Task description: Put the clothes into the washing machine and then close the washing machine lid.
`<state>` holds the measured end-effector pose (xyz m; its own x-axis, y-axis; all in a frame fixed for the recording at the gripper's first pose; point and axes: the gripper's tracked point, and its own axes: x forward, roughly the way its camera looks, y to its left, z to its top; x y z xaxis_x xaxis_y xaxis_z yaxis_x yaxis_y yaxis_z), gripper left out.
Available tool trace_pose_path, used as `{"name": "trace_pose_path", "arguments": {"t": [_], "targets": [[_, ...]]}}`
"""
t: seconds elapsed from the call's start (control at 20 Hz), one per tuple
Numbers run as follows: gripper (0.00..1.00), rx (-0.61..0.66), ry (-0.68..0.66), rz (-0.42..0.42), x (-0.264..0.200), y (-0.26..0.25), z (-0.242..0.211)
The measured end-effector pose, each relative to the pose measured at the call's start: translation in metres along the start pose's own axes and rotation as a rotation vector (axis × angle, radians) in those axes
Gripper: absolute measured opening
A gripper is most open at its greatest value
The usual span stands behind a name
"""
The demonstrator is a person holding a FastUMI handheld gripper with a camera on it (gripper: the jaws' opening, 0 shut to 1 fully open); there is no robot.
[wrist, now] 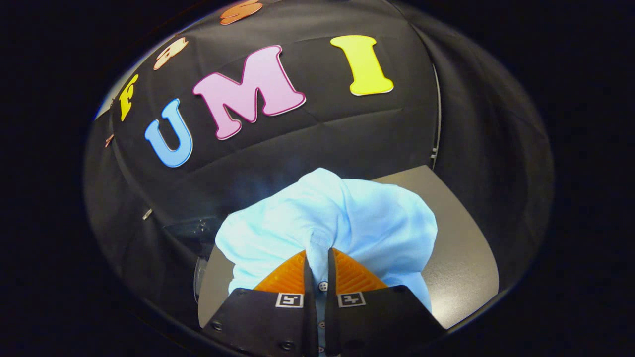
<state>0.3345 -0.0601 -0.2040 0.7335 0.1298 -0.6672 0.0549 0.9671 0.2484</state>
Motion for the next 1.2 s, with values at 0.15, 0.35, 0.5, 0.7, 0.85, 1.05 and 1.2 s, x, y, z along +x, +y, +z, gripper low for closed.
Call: {"name": "trace_pose_path", "arguments": {"t": [0.15,0.35,0.5,0.7,0.85,1.05,1.2], "targets": [[0.10,0.011,-0.085,-0.003,-0.034,0.031,0.031],[0.10,-0.005,-0.135,0.038,-0.070,0.093,0.053],[0.10,-0.045,-0.130,0.092,-0.078,0.147,0.054],[0.10,-0.053,-0.084,0.197,-0.074,0.221,0.039],[0.10,-0.076,-0.039,0.261,-0.066,0.267,0.021],[0.10,-0.093,0.037,0.335,-0.049,0.327,-0.011],[0.10,-0.126,0.085,0.385,-0.030,0.362,-0.039]]}}
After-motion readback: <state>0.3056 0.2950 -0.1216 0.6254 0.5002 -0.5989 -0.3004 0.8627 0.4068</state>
